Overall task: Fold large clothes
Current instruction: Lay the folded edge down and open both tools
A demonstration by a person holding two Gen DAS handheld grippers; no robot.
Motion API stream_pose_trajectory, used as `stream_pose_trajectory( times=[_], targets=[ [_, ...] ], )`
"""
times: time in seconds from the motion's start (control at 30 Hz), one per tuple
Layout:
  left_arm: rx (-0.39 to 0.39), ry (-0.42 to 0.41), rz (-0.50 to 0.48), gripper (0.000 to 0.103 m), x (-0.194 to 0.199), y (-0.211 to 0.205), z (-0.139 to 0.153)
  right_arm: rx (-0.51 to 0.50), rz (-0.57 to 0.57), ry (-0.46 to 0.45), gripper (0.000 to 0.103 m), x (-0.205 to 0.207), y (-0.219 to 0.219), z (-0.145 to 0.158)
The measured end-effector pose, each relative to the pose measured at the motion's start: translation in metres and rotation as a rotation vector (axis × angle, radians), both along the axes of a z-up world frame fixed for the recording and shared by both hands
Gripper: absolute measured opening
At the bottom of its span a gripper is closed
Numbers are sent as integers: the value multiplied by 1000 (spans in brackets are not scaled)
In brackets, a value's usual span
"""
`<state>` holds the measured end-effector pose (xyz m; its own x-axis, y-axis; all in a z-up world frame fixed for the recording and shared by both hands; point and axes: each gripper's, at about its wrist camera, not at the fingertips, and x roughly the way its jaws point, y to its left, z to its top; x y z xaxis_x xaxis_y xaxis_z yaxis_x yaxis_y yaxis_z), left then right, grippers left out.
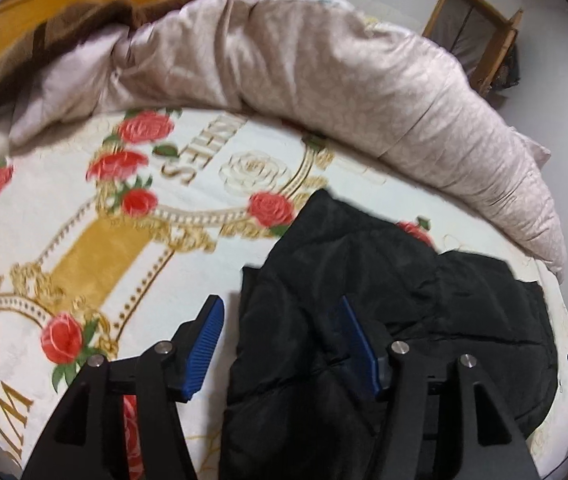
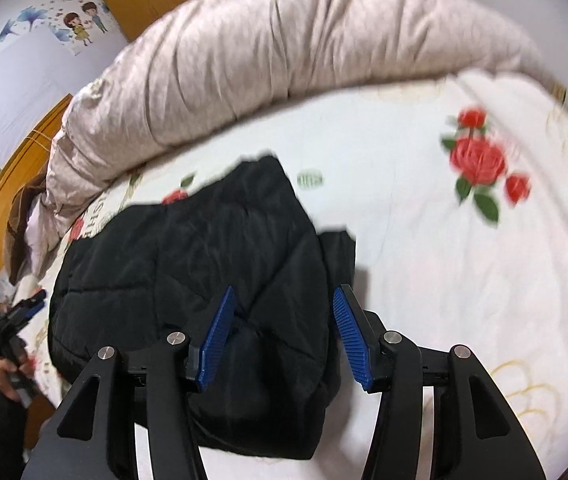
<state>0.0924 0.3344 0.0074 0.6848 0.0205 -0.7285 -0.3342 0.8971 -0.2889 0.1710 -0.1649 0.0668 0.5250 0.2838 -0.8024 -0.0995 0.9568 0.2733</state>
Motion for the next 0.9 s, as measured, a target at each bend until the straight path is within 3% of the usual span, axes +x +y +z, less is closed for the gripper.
stream_pose_trajectory(
  times=[0.13, 0.33, 0.5, 0.9],
  targets=[
    [48, -16, -79, 65, 14, -28, 7, -57, 43, 18, 52, 11, 27, -15],
    [76, 79, -125, 65, 39, -57, -27, -126, 59, 90, 52, 22, 36, -50],
    [86, 87, -123, 66, 37, -60, -29, -142, 68, 80, 52, 17, 35, -43],
    [101, 42, -116, 66, -11, -90, 11, -182, 112, 5, 52, -31, 55, 1]
  ],
)
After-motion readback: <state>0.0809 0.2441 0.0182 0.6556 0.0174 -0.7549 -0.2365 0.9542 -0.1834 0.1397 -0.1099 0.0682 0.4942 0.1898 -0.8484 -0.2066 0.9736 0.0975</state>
